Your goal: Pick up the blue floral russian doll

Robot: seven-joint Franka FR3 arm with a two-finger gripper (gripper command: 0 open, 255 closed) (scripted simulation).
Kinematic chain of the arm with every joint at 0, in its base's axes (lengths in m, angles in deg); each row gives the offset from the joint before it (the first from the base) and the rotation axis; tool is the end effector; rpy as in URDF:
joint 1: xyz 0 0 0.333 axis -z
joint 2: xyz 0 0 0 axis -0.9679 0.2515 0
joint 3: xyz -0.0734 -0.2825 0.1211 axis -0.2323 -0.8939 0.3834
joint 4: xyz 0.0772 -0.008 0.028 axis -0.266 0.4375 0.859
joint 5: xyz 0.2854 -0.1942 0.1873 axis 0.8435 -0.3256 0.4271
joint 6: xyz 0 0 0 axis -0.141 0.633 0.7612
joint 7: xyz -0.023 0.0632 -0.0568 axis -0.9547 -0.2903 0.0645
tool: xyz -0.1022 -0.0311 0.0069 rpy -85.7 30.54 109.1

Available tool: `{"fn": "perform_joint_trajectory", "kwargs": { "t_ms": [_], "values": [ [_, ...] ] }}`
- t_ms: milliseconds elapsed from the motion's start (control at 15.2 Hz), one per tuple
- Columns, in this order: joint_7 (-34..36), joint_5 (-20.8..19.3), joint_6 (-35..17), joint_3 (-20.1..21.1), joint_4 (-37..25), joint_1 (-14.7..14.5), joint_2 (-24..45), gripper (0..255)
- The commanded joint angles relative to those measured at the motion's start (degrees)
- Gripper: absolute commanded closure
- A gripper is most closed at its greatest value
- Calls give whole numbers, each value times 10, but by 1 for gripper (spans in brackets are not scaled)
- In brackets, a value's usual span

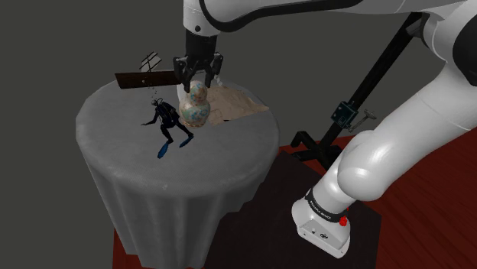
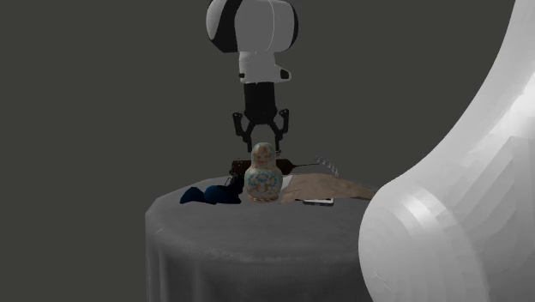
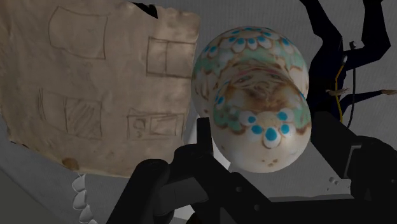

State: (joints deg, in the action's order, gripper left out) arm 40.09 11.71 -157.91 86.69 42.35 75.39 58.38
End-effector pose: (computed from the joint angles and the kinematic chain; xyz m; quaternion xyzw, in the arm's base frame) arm 0.4893 0.1655 0.5093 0.9938 -0.0986 0.0374 0.0350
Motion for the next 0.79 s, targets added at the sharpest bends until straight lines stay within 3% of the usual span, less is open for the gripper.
{"fn": "perform_joint_trajectory", "kwargs": {
  "t_ms": [0, 396, 726],
  "values": [
    [0, 0, 0, 0, 1, 0, 0, 255],
    [0, 0, -1, 0, 1, 0, 1, 255],
    [-4, 2, 37, -1, -33, 0, -3, 255]
  ]
}}
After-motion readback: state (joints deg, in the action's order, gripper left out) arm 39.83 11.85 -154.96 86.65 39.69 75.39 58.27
